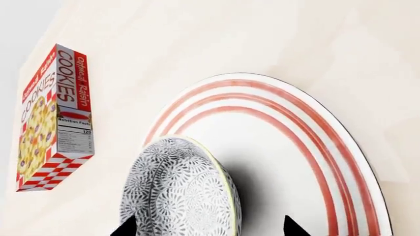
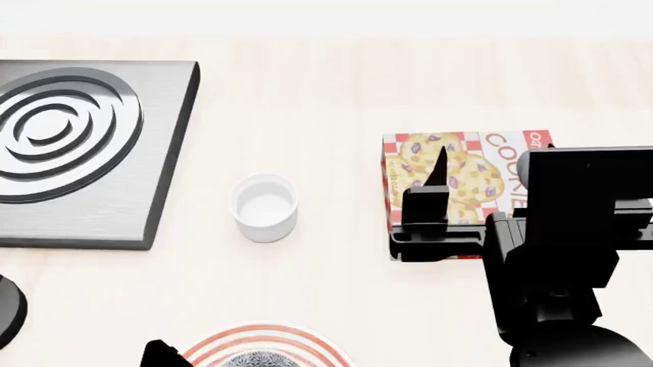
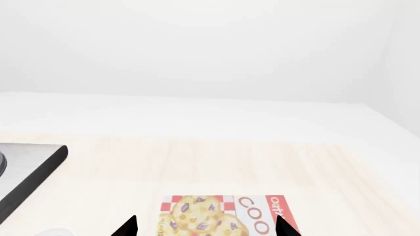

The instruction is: Pick the akita bowl on the stove and place it on the plate.

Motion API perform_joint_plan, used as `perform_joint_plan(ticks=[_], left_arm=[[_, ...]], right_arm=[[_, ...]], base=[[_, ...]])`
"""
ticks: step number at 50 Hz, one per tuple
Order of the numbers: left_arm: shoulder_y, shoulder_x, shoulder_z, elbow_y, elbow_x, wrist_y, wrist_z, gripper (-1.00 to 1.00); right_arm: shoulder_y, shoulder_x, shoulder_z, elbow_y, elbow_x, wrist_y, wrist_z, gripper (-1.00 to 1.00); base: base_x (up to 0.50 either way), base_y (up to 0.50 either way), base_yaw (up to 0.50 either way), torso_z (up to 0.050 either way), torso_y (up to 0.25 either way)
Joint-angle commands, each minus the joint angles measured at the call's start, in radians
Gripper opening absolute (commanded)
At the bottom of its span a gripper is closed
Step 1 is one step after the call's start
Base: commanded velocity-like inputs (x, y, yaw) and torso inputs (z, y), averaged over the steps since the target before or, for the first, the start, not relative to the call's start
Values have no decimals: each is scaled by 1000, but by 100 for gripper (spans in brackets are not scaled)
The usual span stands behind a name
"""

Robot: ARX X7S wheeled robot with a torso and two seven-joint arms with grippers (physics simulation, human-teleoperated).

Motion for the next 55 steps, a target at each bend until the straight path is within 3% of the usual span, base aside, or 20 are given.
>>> perform_joint_plan(ticks=[1, 21, 32, 55], left_arm=[[-3, 0, -21, 29, -14, -12, -11, 100], [-36, 35, -90, 94, -72, -71, -21, 100], [-74, 124, -236, 164, -216, -157, -66, 100], [-52, 203, -457, 247, -423, -276, -166, 100]], right_arm=[[3, 1, 1, -7, 9, 9, 8, 100], [-16, 10, -31, 66, -33, -85, -30, 100], [-22, 11, -35, 67, -34, -94, -28, 100], [-32, 16, -48, 99, -48, -138, -41, 100]], base=[[0, 0, 0, 0, 0], [0, 0, 0, 0, 0], [0, 0, 0, 0, 0], [0, 0, 0, 0, 0]])
